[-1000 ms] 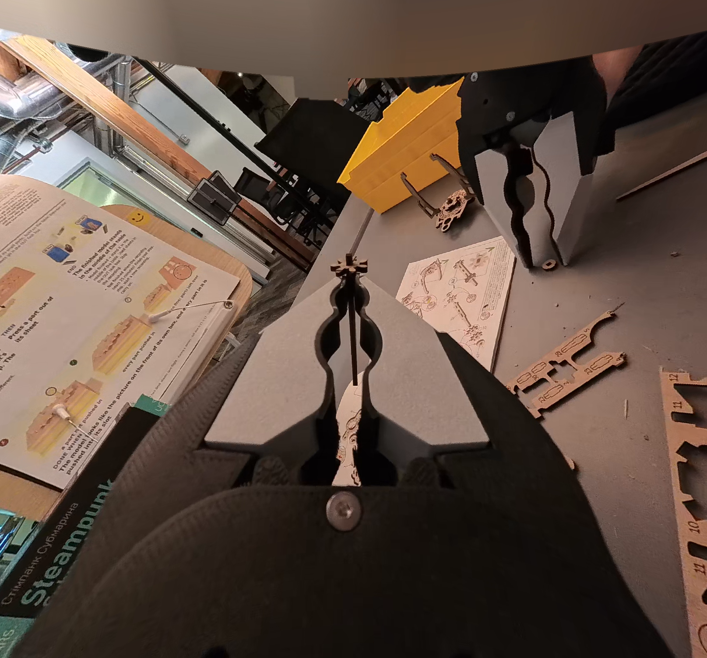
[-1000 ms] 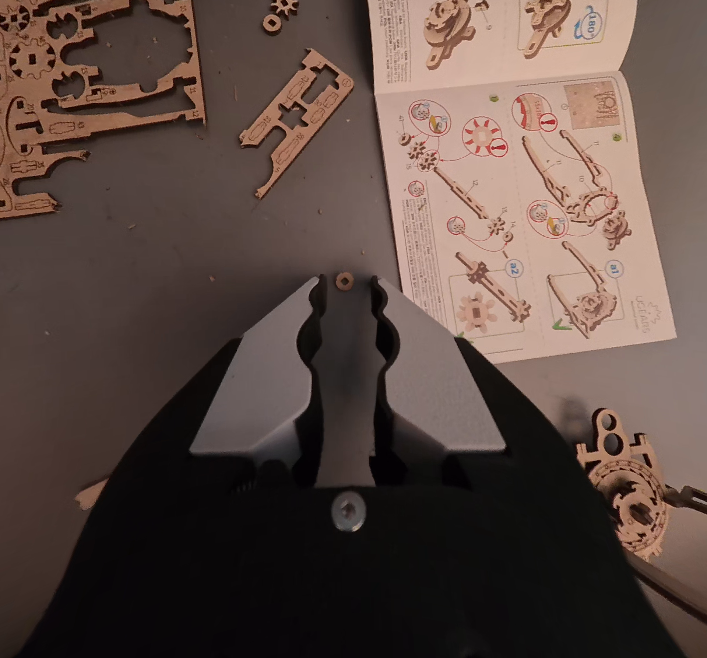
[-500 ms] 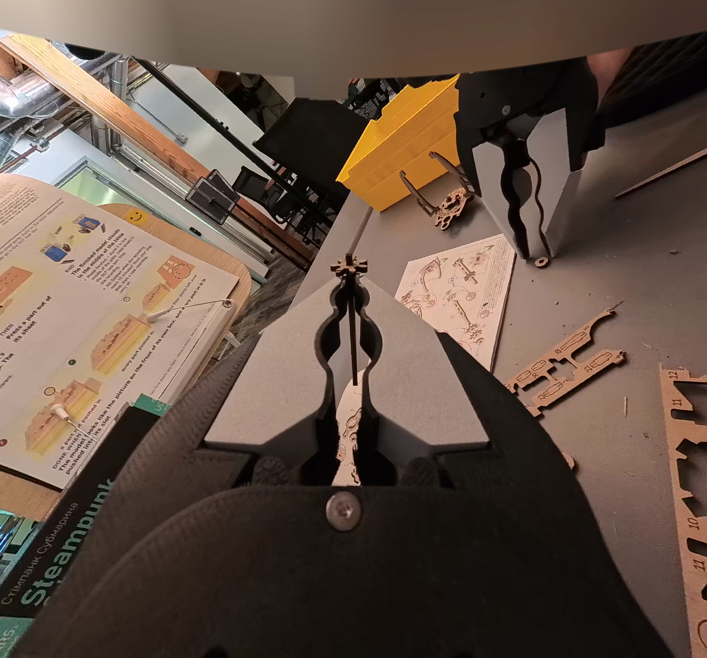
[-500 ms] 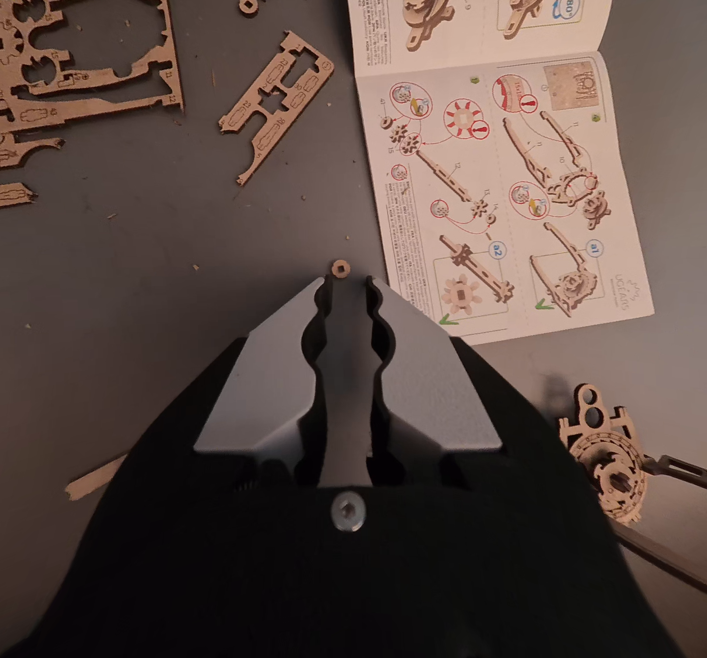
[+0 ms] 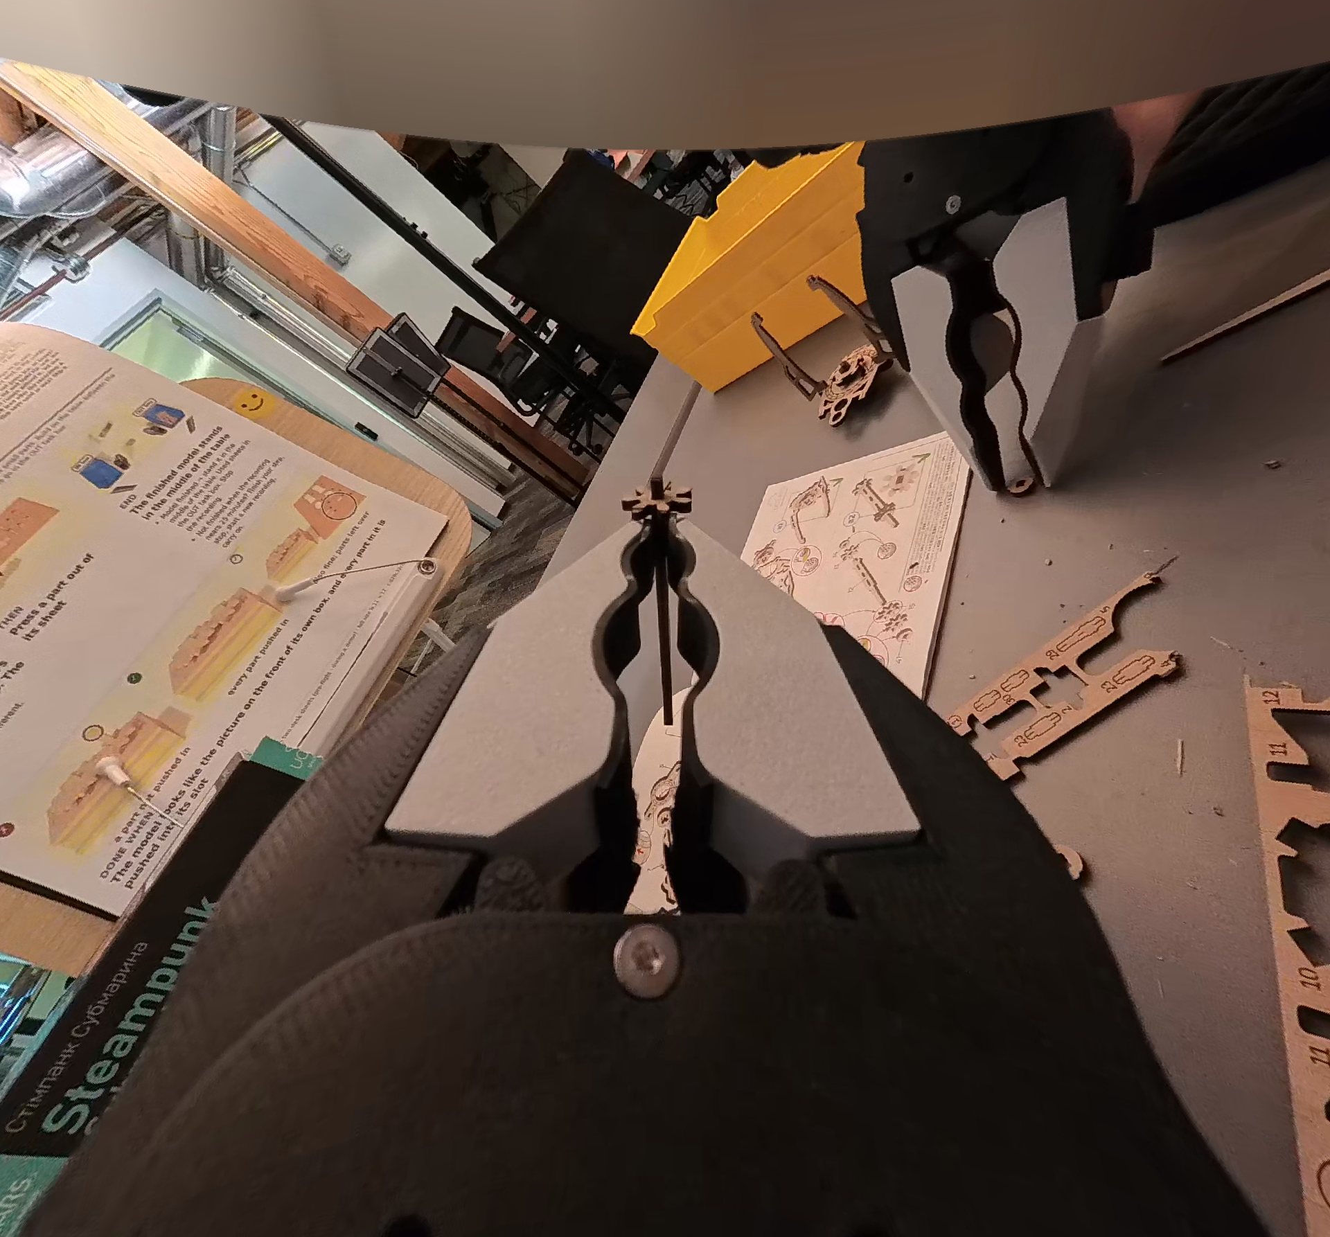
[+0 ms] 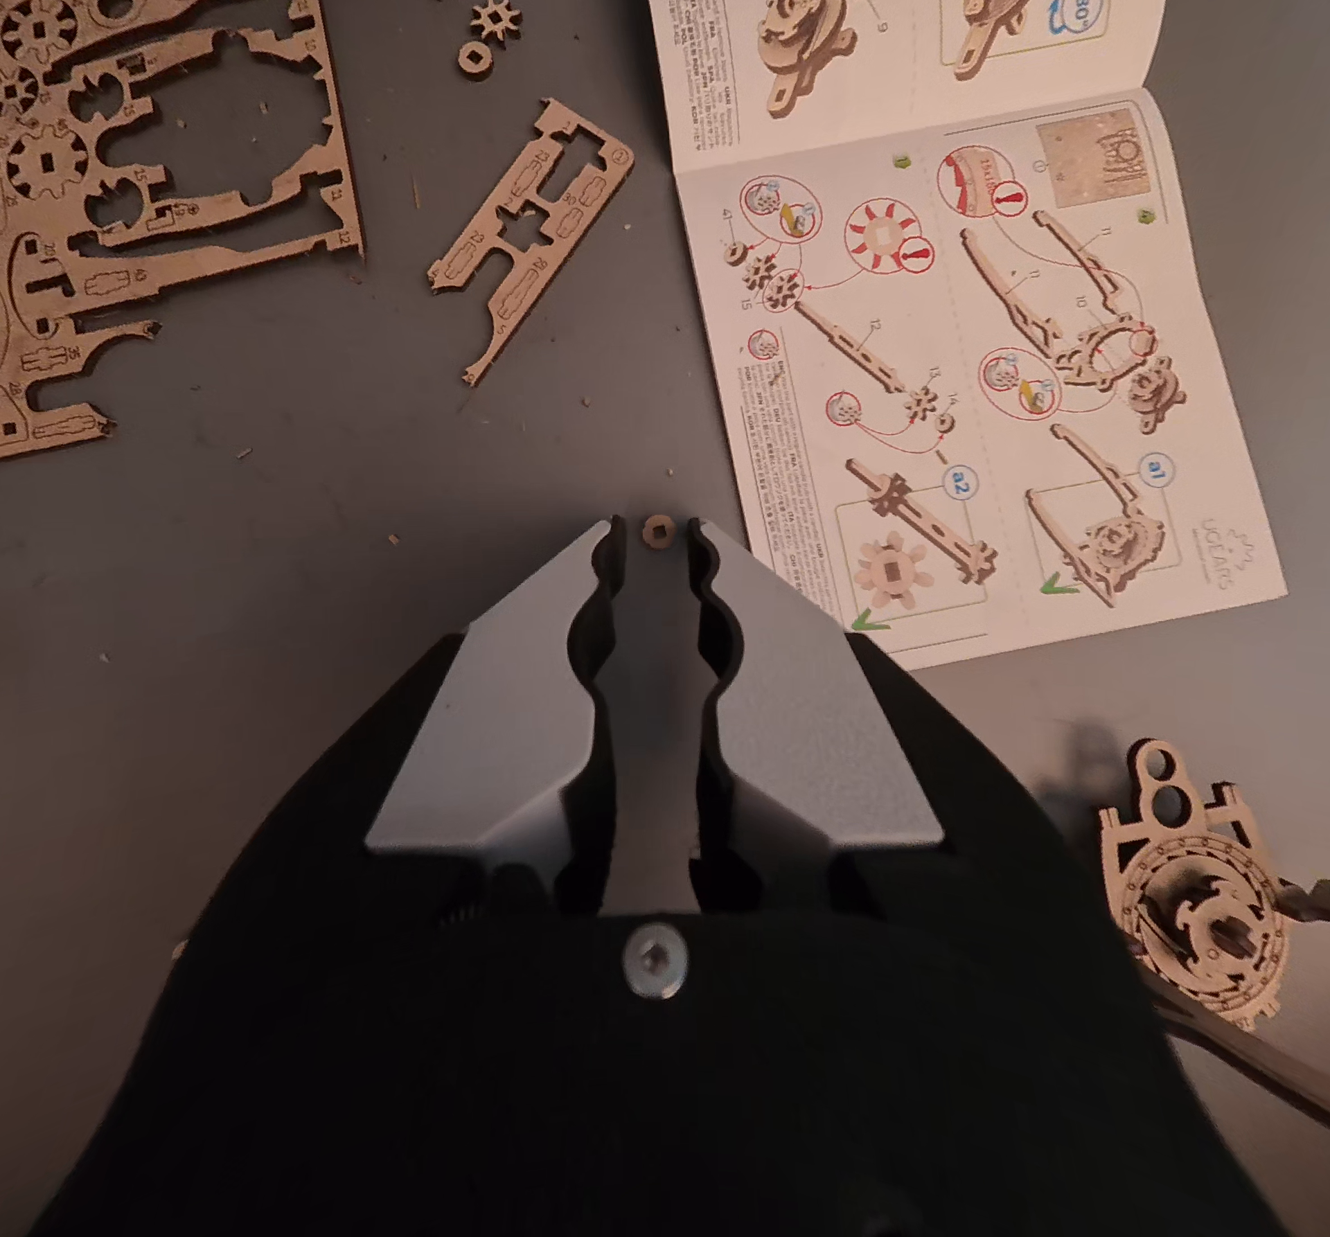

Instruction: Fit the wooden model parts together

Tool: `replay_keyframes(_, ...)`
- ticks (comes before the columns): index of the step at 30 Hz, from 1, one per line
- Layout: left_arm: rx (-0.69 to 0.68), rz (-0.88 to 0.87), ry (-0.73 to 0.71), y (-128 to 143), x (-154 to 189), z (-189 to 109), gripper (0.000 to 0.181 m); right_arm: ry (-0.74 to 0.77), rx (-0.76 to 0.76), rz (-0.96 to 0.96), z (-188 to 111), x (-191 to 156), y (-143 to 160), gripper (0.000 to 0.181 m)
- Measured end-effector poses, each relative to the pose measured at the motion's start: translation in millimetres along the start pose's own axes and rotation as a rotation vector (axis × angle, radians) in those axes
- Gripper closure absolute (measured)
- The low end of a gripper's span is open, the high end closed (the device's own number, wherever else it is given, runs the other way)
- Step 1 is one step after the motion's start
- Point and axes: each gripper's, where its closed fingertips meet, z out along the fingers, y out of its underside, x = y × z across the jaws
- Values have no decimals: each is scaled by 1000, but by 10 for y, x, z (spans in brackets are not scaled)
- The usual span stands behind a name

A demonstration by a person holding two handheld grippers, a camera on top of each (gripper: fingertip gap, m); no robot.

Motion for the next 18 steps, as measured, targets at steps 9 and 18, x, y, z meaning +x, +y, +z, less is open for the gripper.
replay_keyframes(9, -7, 3, 4, 11, 3, 2, 181, 19, -20, -22, -7, 7, 21, 171)
replay_keyframes(18, -7, 2, 7, 11, 9, 2, 181, 12, -17, -42, -11, -5, 26, 173)
